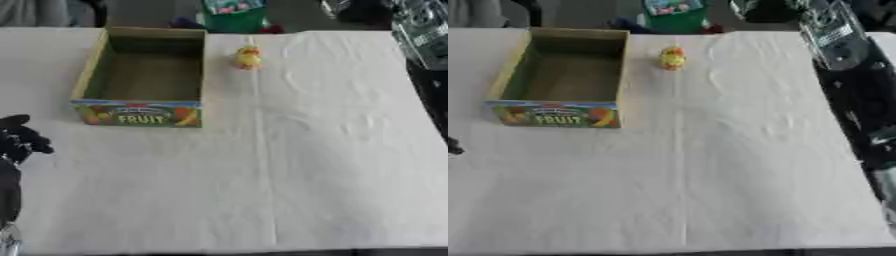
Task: Pick up objects on the table and place them in the box.
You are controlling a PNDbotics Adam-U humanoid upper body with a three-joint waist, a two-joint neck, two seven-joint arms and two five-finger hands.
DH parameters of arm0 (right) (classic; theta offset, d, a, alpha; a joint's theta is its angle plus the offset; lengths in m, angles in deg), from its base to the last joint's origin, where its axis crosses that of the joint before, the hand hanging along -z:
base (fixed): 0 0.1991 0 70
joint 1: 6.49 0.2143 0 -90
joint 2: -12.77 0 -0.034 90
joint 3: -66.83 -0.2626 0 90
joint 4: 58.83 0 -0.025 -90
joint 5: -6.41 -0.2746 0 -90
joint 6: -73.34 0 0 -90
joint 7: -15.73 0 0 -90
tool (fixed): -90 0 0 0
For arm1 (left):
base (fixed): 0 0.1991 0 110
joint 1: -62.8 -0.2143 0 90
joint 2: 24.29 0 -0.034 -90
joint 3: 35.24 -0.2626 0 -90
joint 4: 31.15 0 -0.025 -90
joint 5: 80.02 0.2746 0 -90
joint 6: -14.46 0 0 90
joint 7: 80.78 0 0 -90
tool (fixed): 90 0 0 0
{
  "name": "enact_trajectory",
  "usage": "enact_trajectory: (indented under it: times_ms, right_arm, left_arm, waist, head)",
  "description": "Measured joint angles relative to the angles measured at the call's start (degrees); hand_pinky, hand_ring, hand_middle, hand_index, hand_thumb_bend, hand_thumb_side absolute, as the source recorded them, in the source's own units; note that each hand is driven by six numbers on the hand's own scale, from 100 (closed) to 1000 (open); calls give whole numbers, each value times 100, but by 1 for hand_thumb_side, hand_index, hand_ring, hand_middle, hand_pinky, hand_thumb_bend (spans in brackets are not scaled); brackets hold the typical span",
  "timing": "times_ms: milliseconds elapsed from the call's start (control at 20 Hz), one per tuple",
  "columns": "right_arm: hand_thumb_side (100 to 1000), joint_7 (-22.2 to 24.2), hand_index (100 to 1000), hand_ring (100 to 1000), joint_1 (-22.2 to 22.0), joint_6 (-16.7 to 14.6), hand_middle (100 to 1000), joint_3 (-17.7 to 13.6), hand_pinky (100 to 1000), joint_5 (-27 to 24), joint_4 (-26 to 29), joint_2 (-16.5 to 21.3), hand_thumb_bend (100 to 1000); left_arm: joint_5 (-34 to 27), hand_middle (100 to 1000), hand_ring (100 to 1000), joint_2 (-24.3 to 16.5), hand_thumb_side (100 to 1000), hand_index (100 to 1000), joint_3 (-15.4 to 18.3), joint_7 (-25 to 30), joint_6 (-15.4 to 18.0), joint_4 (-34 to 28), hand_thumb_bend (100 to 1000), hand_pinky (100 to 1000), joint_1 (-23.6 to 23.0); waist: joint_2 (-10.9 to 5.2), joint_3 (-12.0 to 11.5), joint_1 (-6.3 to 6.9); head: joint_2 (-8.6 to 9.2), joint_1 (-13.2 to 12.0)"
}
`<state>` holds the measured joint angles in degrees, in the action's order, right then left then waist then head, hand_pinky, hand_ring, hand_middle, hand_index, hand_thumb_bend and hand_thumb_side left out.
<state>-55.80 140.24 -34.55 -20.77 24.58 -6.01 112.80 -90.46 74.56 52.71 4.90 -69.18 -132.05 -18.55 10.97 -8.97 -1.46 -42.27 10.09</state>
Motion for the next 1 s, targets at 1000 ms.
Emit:
enact_trajectory:
  times_ms: [1000]
  right_arm:
    - [216, -1293, 897, 888, 470, -429, 878, -136, 859, 3583, -1665, -784, 100]
  left_arm:
    - [-41, 449, 484, 0, 784, 667, -134, 151, -12, 0, 100, 467, 127]
  waist:
    - [144, -388, -21]
  head:
    - [128, 353]
